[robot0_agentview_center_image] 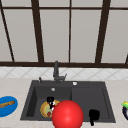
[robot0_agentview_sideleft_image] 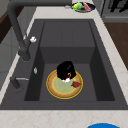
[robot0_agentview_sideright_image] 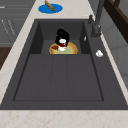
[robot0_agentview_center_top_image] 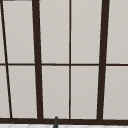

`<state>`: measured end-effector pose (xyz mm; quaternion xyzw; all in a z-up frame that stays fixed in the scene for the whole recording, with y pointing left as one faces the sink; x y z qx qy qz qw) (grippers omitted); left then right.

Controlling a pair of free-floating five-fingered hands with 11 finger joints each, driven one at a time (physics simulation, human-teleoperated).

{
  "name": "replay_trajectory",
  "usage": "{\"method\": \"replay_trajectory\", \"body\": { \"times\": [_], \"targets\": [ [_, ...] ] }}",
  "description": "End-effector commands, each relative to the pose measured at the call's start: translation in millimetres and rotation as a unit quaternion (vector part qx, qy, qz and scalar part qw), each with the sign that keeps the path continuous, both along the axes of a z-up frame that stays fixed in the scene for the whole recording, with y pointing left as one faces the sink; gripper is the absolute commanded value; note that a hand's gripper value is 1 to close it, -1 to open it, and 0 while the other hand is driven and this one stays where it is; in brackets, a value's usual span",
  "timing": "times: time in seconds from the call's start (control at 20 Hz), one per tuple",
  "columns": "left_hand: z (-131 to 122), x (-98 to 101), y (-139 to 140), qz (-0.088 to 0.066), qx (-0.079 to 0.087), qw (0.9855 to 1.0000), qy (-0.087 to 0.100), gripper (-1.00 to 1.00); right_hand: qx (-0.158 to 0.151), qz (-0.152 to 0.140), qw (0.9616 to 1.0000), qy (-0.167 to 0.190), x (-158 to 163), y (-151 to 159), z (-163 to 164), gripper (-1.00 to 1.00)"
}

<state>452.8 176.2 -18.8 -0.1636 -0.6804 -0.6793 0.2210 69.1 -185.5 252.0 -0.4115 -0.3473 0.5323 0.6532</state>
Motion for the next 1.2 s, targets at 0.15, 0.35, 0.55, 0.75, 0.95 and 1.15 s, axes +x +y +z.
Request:
{"method": "replay_trajectory", "body": {
  "times": [0.15,0.35,0.55,0.75,0.95,1.15],
  "targets": [
    [-40,14.6,-2,0.004,0.0,0.9995,-0.031,1.0,0.0,0.0,1.0,0.0,0,0,0,0.0],
    [-53,24.7,0,0.009,-0.003,0.9994,-0.033,1.0,0.0,0.0,1.0,0.0,0,0,0,0.0],
    [-42,26.6,3,0.0,-0.018,0.999,-0.04,1.0,0.0,0.0,1.0,0.0,0,0,0,0.0],
    [-46,19.6,4,-0.007,-0.017,0.9992,-0.036,1.0,0.0,0.0,1.0,0.0,0,0,0,0.0],
    [-33,15.1,3,0.004,-0.013,0.9999,-0.01,-1.0,0.0,0.0,1.0,0.0,0,0,0,0.0],
    [-27,18.2,5,-0.016,-0.018,0.9996,-0.017,-1.0,0.0,0.0,1.0,0.0,0,0,0,0.0]
  ]
}}
